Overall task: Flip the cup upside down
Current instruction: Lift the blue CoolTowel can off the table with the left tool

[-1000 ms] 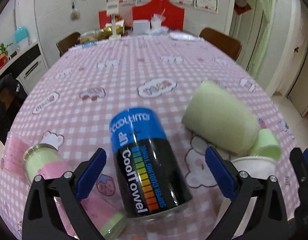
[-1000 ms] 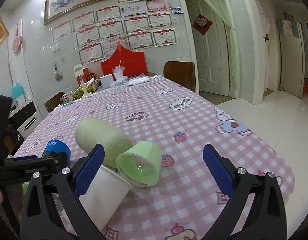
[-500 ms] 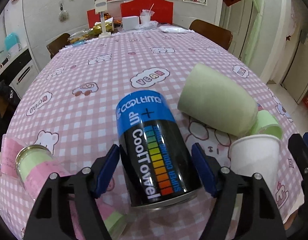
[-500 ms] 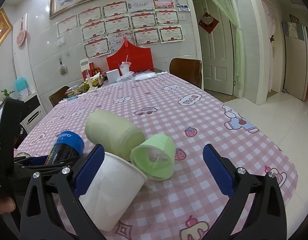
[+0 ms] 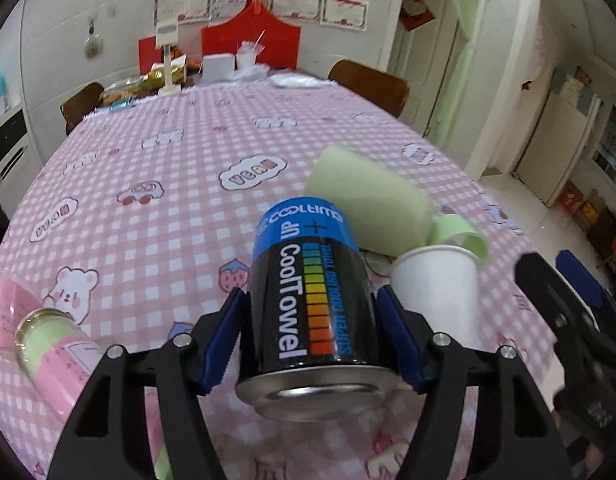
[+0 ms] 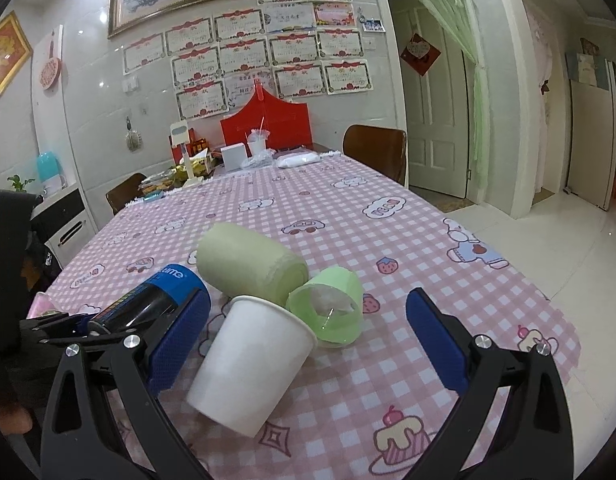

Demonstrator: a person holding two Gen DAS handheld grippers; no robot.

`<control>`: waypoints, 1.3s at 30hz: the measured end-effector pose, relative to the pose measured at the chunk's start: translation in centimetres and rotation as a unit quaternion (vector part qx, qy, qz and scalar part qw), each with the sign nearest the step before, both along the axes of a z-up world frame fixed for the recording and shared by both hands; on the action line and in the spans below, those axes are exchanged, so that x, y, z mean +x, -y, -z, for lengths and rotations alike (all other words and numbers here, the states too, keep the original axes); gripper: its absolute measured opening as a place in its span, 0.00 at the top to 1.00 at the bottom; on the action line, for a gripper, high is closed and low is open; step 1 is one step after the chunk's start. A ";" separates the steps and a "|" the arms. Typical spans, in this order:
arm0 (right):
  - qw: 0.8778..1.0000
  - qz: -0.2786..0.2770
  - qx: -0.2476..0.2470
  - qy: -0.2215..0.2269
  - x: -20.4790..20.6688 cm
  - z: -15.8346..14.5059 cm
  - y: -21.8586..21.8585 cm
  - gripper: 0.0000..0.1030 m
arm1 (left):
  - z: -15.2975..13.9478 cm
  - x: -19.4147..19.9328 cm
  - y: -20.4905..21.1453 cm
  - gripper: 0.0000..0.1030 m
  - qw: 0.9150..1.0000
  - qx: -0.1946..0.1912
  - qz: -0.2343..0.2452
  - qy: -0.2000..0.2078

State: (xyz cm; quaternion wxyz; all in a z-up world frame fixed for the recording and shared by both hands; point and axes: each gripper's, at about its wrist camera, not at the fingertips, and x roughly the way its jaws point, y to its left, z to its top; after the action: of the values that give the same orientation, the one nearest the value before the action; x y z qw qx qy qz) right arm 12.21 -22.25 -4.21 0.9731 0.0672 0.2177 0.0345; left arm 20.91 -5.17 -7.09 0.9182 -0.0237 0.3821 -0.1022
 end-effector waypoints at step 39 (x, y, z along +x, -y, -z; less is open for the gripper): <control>0.999 -0.040 -0.007 -0.034 -6.5 2.0 -4.7 0.08 | 3.5 -11.7 -3.1 0.36 0.996 -0.031 0.080 0.024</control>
State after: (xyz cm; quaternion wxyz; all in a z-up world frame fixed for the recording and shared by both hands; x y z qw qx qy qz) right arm 5.68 -17.55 -6.18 0.9635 0.0530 0.2532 0.0693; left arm 9.20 -2.10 -10.55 0.9148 -0.0188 0.3575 -0.1870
